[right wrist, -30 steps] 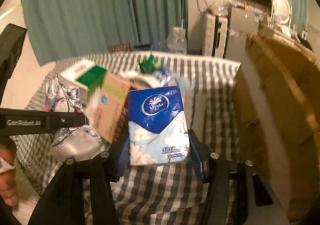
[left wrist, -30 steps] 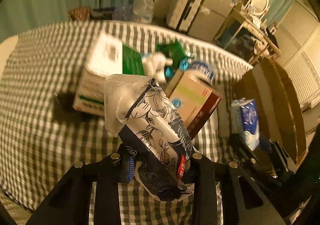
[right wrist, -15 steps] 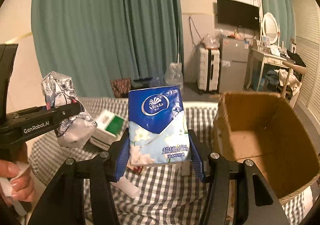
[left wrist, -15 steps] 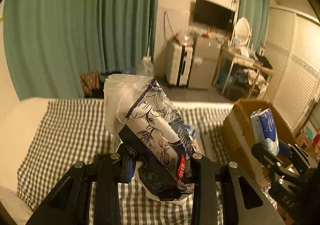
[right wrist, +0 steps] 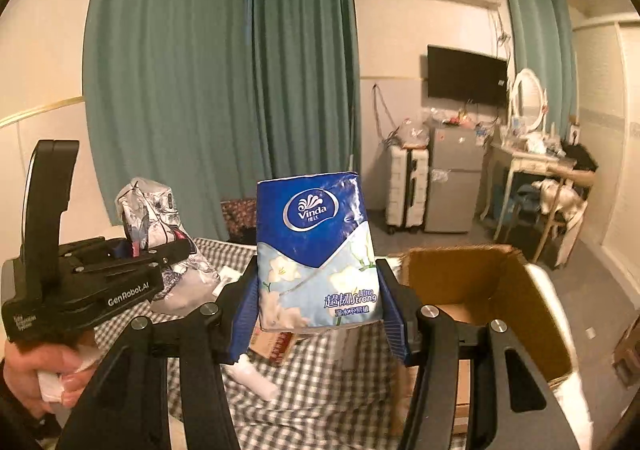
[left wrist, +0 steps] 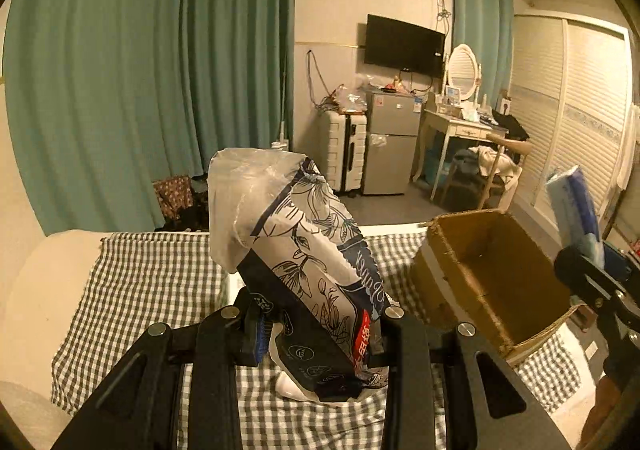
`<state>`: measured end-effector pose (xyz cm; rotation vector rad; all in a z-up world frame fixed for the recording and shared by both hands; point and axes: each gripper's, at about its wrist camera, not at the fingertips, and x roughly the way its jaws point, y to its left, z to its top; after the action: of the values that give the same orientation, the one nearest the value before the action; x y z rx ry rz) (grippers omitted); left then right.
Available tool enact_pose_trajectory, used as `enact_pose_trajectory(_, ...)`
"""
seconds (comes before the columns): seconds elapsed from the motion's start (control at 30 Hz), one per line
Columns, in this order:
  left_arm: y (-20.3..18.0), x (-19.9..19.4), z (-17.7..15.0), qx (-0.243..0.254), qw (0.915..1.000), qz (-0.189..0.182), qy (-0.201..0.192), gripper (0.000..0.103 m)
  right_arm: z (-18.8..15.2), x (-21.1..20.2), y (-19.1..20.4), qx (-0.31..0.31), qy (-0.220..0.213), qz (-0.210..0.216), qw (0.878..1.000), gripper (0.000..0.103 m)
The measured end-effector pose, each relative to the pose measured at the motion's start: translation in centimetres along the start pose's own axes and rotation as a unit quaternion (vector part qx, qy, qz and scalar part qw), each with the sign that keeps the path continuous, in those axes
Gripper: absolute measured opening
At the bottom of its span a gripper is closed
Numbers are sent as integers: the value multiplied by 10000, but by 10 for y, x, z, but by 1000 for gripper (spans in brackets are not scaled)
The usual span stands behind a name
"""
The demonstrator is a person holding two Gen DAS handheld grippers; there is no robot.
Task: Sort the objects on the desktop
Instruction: 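Carry the floral bag and tissue pack over the cardboard box with both tools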
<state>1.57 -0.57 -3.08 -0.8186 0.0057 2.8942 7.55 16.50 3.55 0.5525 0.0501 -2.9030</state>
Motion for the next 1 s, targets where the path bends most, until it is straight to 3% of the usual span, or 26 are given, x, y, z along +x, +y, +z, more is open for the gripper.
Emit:
enact_pose_trajectory(0.17,-23,-13,11,99,9999,-107,-94,33,9,-29,-19,-226,-170,-317,9991,53)
enact_pose_trajectory(0.53,-88,-38,38,298,9976,-510,-375,33,10,-74,-73,-27,-396,-725,9966,53)
enact_pose_trajectory(0.8,-146,-26,43,607,9942,-810,-375,33,1,-69,-124,297,-404,-855,9951,53)
enact_pose_trajectory(1.0,-185,12,35,754,9909,-1112,-76,34,-11,-44,-165,597,-113,-882,9942,53)
